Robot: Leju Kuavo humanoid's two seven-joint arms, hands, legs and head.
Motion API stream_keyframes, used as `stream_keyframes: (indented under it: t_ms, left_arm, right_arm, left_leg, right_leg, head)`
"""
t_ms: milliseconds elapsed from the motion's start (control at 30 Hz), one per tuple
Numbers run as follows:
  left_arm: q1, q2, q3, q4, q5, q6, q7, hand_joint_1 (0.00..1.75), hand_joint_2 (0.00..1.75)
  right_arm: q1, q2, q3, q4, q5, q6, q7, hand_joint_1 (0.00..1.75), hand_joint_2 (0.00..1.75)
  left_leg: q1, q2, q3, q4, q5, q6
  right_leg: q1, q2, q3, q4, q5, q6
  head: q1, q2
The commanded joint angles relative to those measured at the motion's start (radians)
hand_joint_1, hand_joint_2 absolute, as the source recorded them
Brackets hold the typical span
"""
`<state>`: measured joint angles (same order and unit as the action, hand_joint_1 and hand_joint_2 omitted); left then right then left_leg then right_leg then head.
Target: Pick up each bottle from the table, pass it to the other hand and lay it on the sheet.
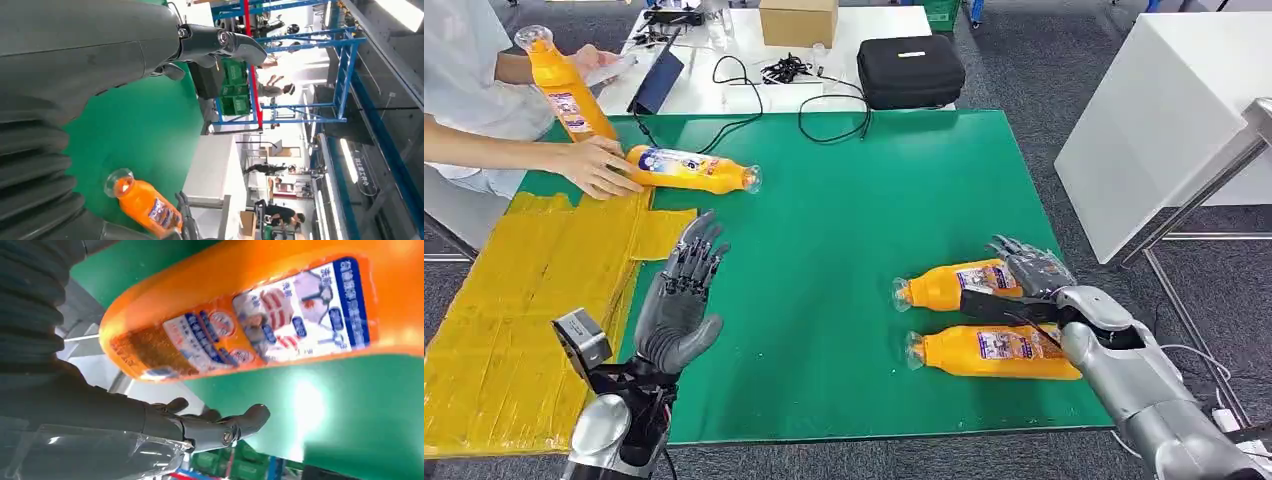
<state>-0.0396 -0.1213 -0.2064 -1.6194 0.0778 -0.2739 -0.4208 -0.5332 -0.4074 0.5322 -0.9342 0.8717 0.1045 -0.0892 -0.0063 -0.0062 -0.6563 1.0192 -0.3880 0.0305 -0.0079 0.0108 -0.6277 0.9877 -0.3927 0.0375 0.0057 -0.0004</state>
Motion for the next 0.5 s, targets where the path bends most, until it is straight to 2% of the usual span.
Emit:
stream_keyframes:
  t_ms: [33, 167, 200, 300, 500]
  left_arm:
    - [-0.031, 0.001, -0.013, 0.062, 0.005, 0.004, 0.006, 0.00, 1.75]
    - [-0.030, -0.001, -0.012, 0.062, 0.004, 0.006, 0.009, 0.00, 1.75]
    - [-0.030, -0.005, -0.013, 0.061, 0.003, 0.006, 0.016, 0.00, 1.75]
    - [-0.039, -0.009, -0.021, 0.073, 0.004, 0.003, 0.028, 0.00, 1.75]
    - [-0.054, -0.017, -0.032, 0.102, 0.011, 0.003, 0.036, 0.00, 1.75]
  right_arm:
    - [-0.066, 0.079, 0.053, 0.165, 0.013, -0.015, 0.011, 0.00, 1.75]
    - [-0.069, 0.086, 0.056, 0.178, 0.037, -0.038, 0.037, 0.00, 1.75]
    - [-0.072, 0.112, 0.058, 0.211, 0.075, -0.070, 0.076, 0.00, 1.75]
    - [-0.086, 0.184, 0.026, 0.330, 0.146, -0.110, 0.103, 0.00, 1.75]
    - [-0.112, 0.237, 0.011, 0.467, 0.233, -0.137, 0.132, 0.00, 1.75]
  left_leg:
    - [0.000, 0.001, 0.004, -0.001, -0.001, -0.001]
    - [0.001, 0.002, 0.006, 0.000, -0.003, -0.002]
    - [0.000, 0.002, 0.005, 0.000, -0.002, -0.002]
    - [0.001, 0.003, 0.006, -0.001, -0.002, -0.002]
    - [0.001, 0.002, 0.007, -0.001, -0.001, -0.002]
  right_leg:
    - [0.000, 0.001, 0.003, -0.001, -0.001, -0.001]
    - [0.001, 0.001, 0.006, -0.001, -0.002, -0.001]
    - [0.001, 0.001, 0.005, -0.001, -0.001, -0.001]
    - [0.001, 0.002, 0.005, -0.002, -0.001, -0.001]
    - [0.001, 0.000, 0.006, -0.002, -0.001, -0.001]
  head:
    - [0.000, 0.000]
    - [0.000, 0.000]
    - [0.000, 0.000]
    - [0.000, 0.000]
    - [0.000, 0.000]
